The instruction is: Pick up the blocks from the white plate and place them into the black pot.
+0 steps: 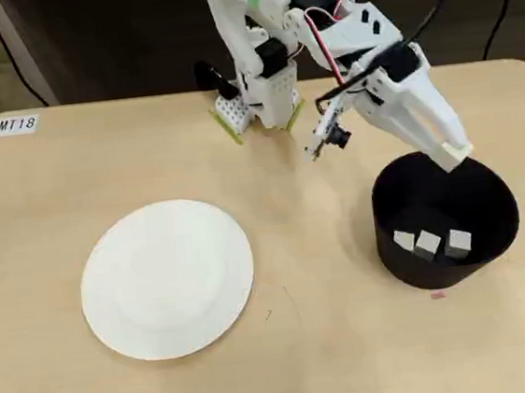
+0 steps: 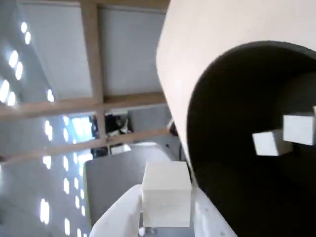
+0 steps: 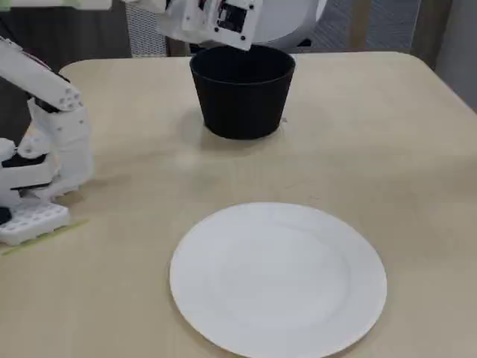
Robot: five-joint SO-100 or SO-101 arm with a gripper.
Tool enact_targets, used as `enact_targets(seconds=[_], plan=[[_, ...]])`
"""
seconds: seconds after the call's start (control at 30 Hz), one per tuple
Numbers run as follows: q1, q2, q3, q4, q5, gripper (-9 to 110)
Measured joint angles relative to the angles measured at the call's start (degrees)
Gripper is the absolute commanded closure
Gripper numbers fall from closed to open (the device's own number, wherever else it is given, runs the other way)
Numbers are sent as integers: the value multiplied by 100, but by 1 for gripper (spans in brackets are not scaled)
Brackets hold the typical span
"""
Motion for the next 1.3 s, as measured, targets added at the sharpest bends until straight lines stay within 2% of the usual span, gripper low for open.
enact_targets(seconds=[0.33, 0.4, 0.43, 0.63, 0.7, 0.77, 0.8, 0.87, 0.93, 1.1, 1.3], plan=[[396, -835, 0, -404, 202, 103], [431, -835, 0, -404, 229, 73], [431, -835, 0, -404, 202, 68], [431, -853, 0, -246, -70, 63], [431, -853, 0, -202, -79, 64], [431, -853, 0, -167, -79, 70], [431, -853, 0, -167, -79, 78], [431, -853, 0, -158, -44, 104], [431, -835, -35, -9, 176, 104], [1002, -466, -483, 1230, 149, 104], [2812, 439, -519, 2540, 132, 104]])
